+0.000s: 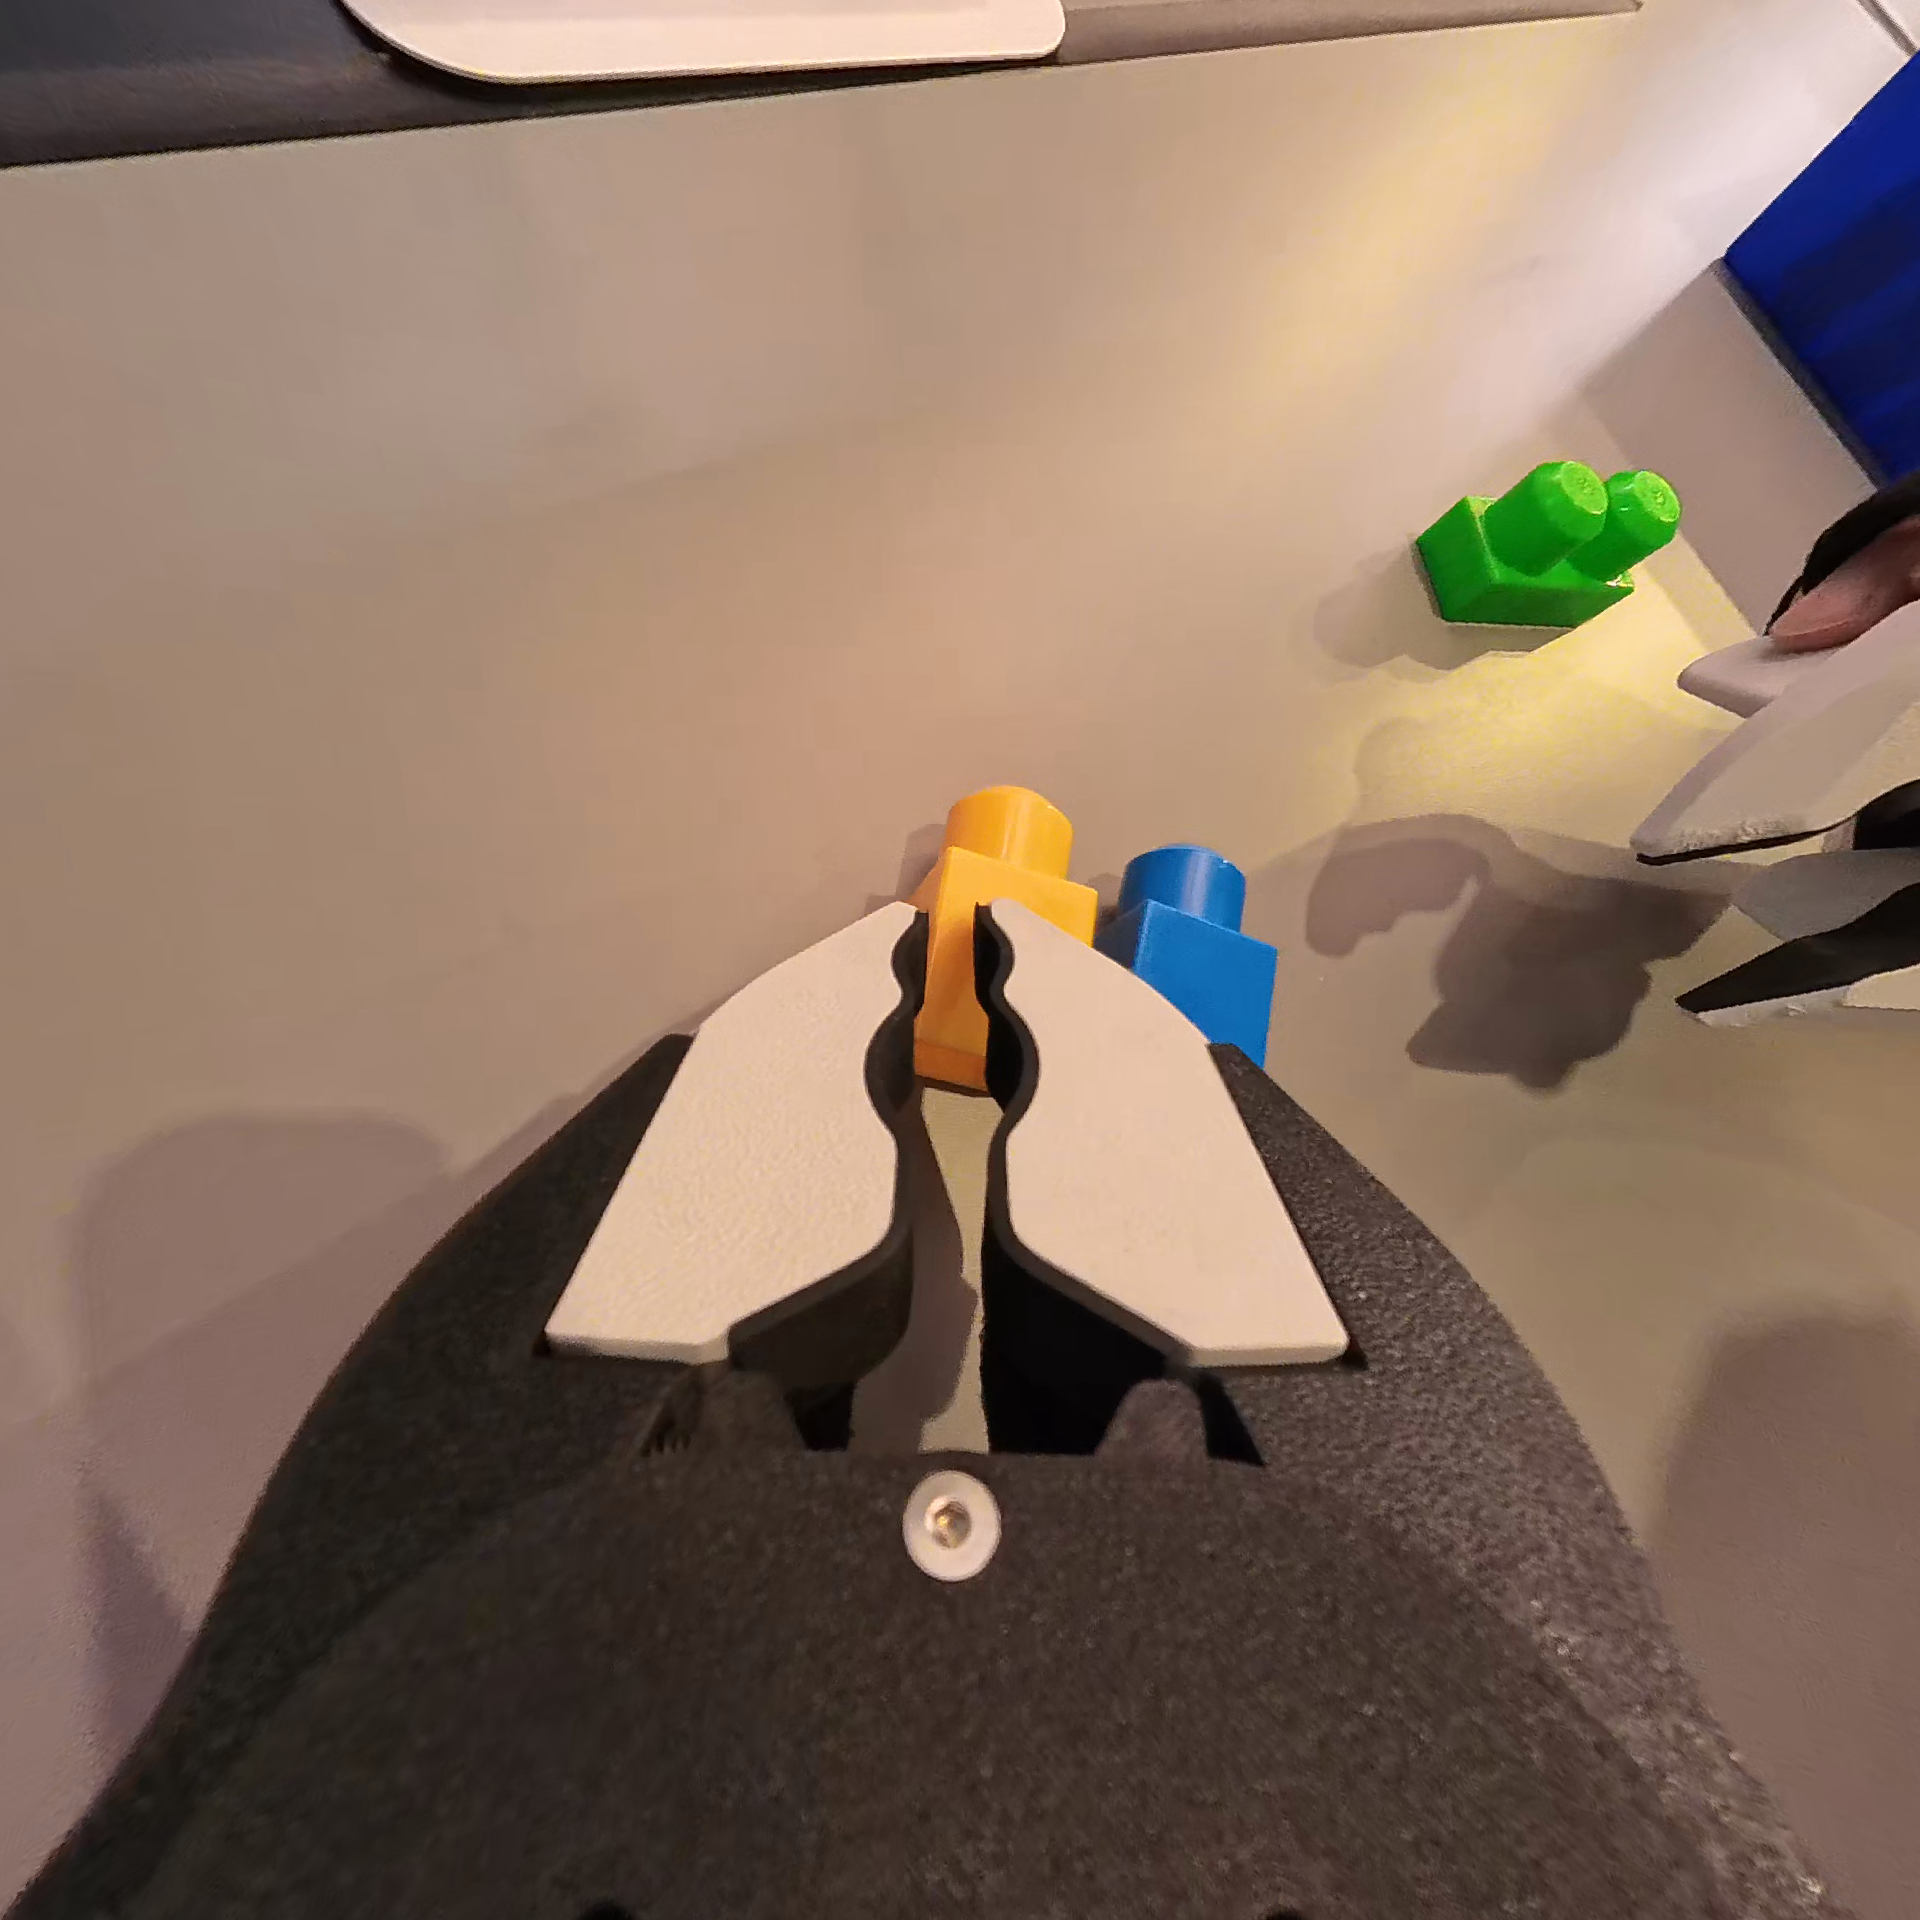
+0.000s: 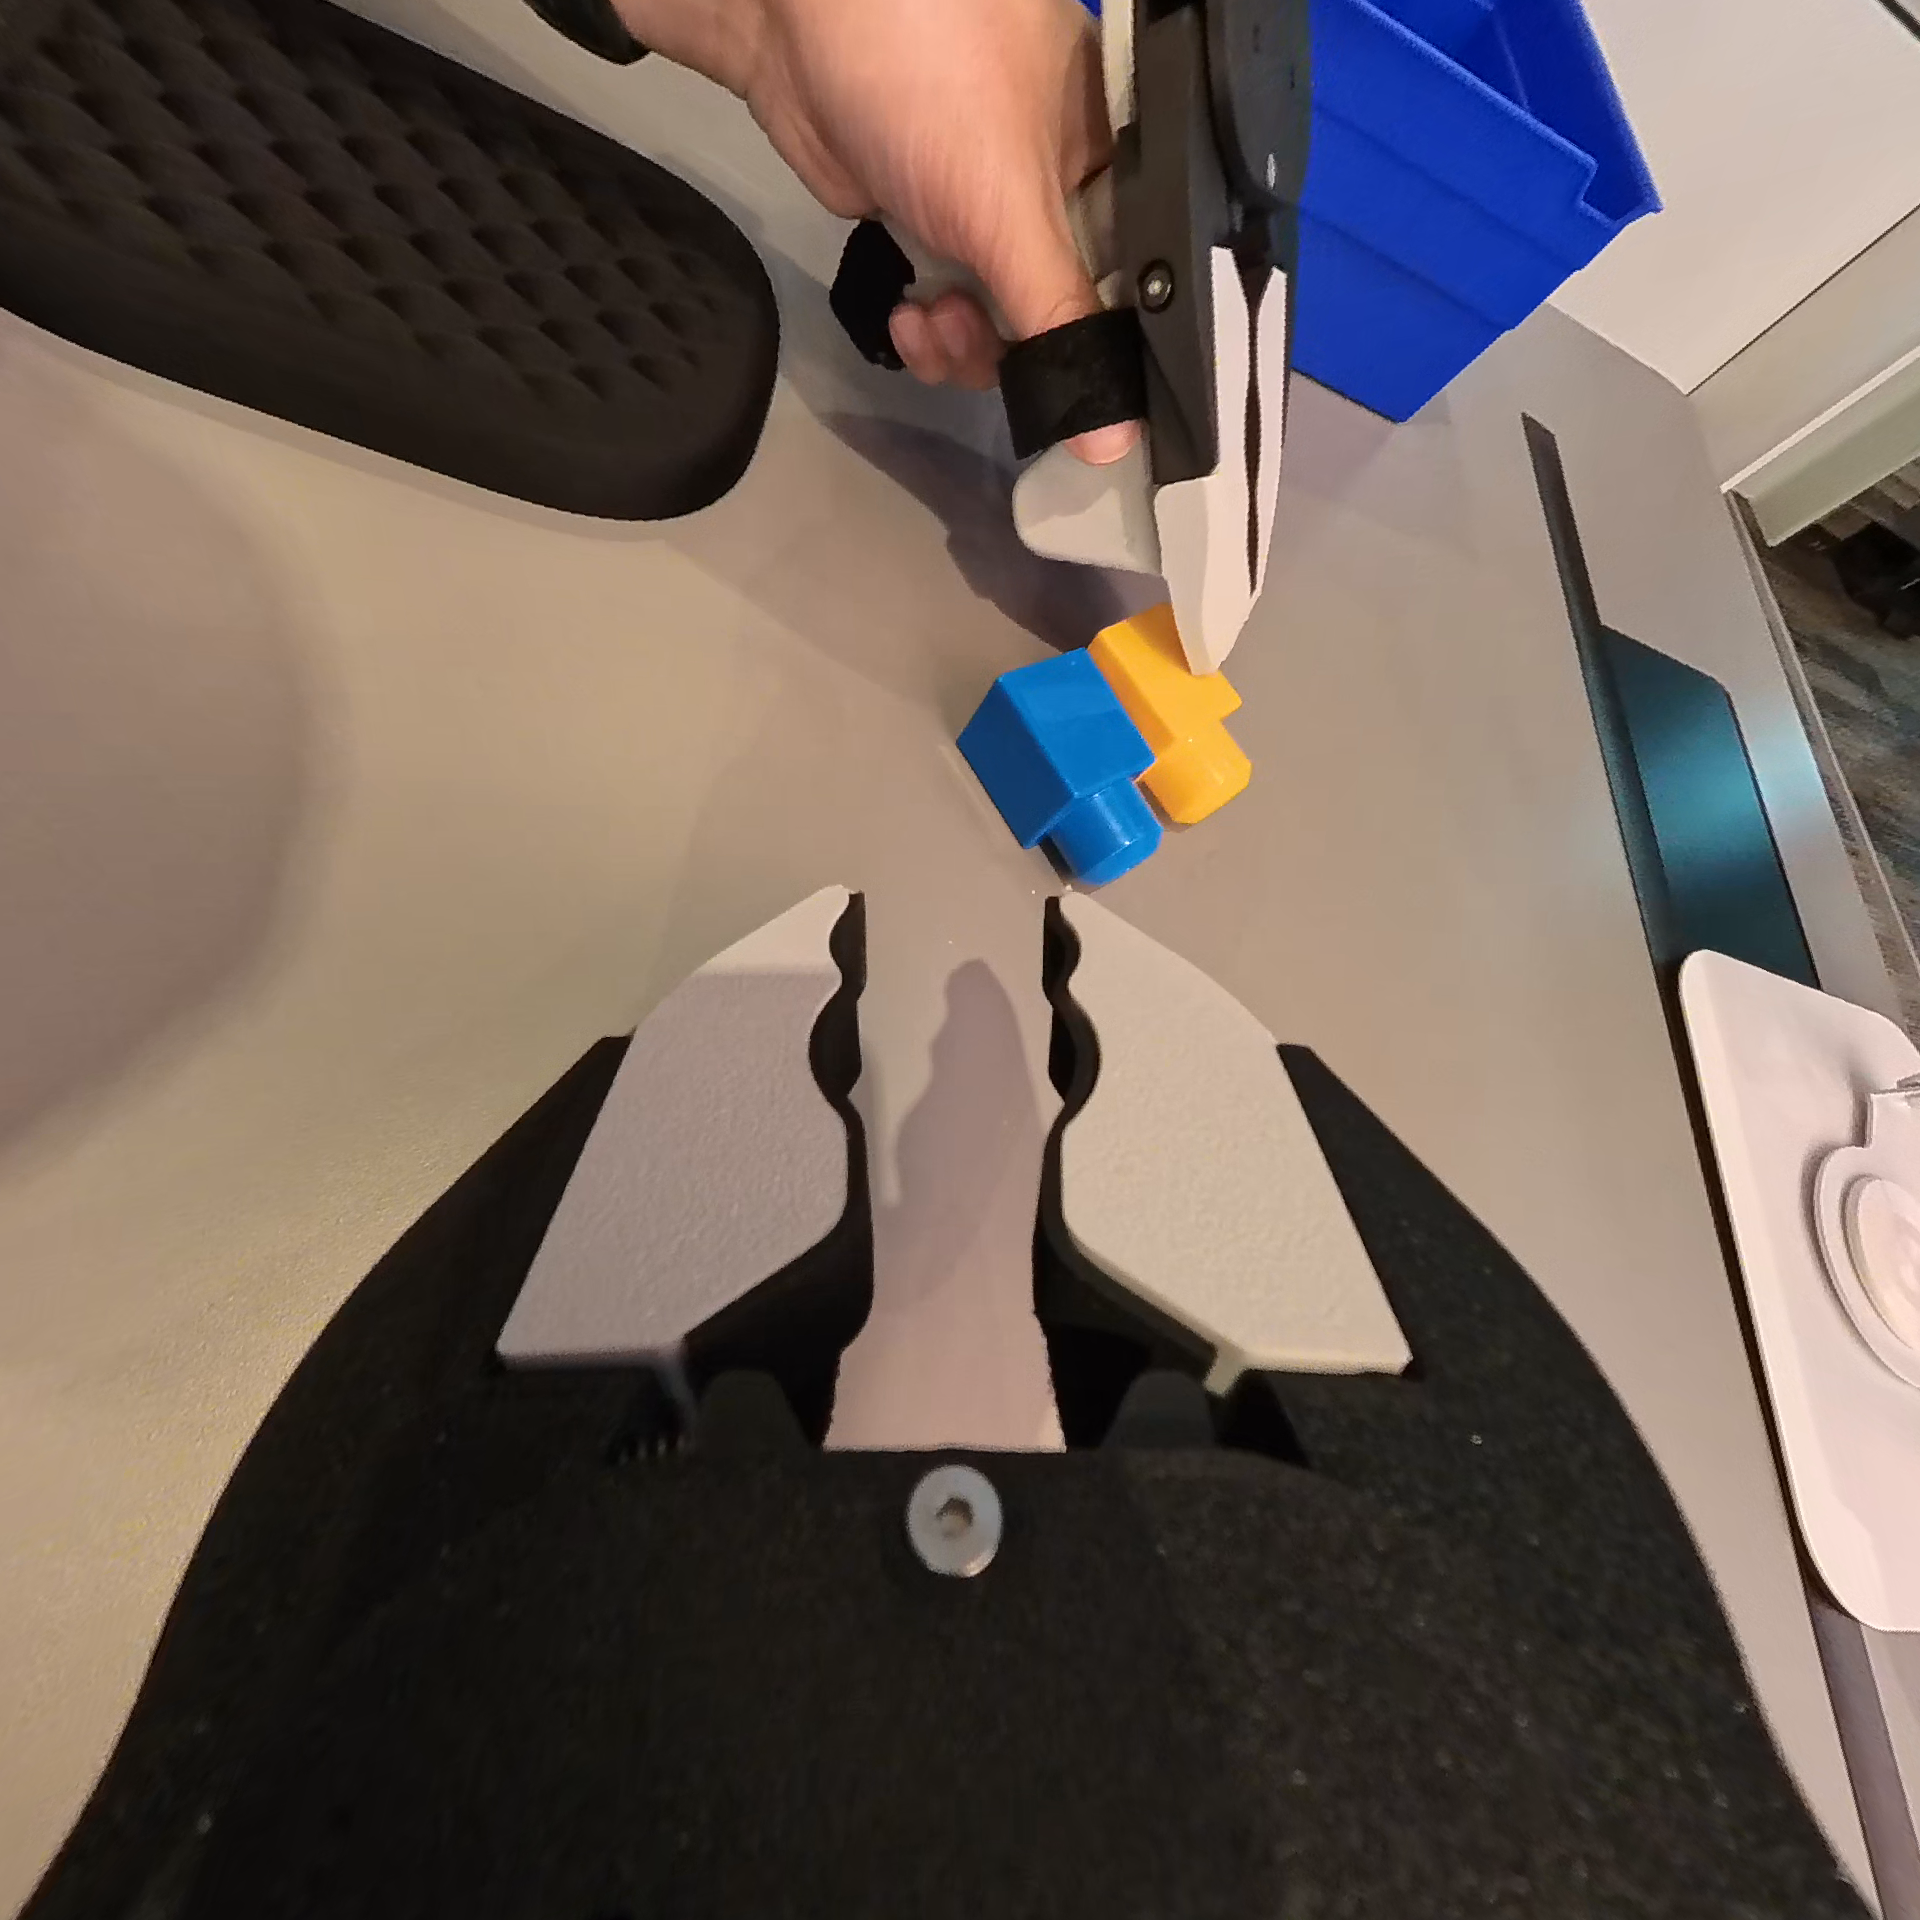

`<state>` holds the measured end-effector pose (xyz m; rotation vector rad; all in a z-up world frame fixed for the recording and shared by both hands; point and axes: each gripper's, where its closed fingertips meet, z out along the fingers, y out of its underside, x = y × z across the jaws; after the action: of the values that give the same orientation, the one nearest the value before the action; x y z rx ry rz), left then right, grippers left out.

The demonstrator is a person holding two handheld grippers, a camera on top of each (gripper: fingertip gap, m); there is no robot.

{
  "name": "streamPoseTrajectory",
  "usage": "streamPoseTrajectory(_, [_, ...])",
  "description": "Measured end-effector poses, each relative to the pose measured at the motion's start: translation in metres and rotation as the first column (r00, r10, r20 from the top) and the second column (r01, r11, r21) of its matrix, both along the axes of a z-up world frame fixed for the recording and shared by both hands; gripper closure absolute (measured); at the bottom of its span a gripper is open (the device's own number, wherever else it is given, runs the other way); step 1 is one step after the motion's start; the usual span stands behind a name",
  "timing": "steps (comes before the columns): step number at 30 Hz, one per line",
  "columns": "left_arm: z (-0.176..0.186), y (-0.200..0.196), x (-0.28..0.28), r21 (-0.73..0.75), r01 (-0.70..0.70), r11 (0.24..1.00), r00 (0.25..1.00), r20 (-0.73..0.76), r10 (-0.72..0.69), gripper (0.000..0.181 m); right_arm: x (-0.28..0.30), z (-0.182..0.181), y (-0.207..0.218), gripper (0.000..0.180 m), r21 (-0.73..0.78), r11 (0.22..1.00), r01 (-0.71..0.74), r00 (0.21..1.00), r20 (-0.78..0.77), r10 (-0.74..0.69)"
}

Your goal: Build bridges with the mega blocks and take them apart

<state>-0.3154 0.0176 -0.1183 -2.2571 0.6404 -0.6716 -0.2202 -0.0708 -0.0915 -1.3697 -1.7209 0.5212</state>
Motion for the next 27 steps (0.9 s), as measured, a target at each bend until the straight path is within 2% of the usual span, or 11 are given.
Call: streamPoseTrajectory(27, [0.0005, -0.0052, 0.007, 0.014, 0.045, 0.999, 0.999, 0.007, -0.045, 0.176, 0.0017, -0.01, 0.0016, 0.148, -0.017, 1.0, 0.003, 0.999, 0.036, -0.002])
